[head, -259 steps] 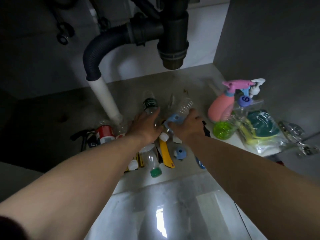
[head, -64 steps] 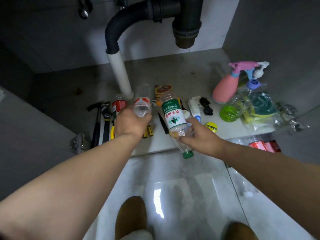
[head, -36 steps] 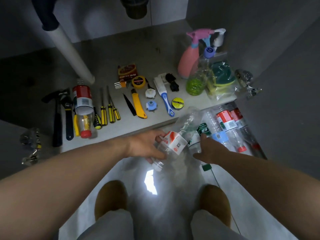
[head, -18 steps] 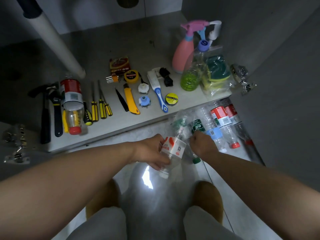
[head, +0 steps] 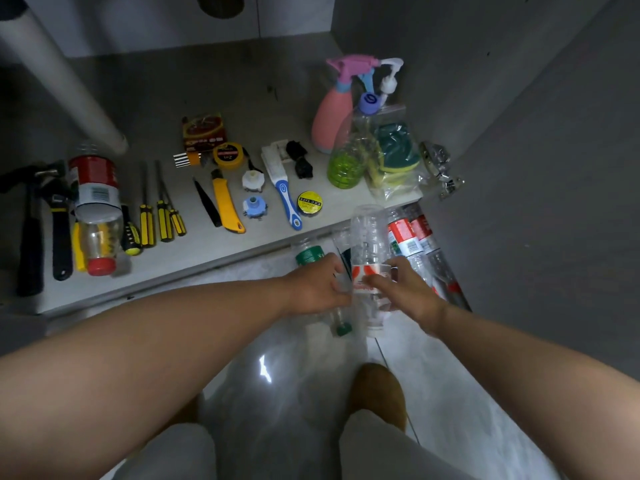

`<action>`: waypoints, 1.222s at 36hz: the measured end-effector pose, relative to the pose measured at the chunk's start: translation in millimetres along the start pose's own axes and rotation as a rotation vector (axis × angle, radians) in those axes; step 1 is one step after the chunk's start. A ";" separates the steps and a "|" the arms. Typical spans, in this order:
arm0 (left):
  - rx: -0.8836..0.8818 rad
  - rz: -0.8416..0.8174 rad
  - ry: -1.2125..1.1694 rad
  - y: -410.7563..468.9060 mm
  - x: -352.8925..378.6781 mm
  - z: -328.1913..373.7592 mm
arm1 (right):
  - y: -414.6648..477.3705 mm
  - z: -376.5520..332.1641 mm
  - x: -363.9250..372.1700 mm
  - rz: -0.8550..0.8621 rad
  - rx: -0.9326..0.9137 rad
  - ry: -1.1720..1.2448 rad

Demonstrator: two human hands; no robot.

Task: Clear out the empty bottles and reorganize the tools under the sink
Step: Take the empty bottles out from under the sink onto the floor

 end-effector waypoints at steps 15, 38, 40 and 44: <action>-0.188 -0.093 0.353 16.1 3.4 -70.3 | 22.9 7.6 -79.2 0.394 0.127 -0.707; -0.205 -0.209 0.285 44.8 31.3 -54.9 | 10.1 -7.5 -71.0 0.402 -0.011 -0.743; -0.198 -0.211 0.297 43.8 31.4 -55.1 | 9.5 -7.6 -70.2 0.403 -0.013 -0.755; -0.188 -0.217 0.309 42.9 32.2 -53.8 | 6.4 -11.8 -68.6 0.428 -0.041 -0.799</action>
Point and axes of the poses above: each hand's wrist, its own y-axis towards the middle knuckle, its own x-axis out of the palm, z = x × y, the point moved 10 cm from there along y, towards the middle knuckle, and after that the axes turned 4 degrees about -z, right-handed, at the moved point
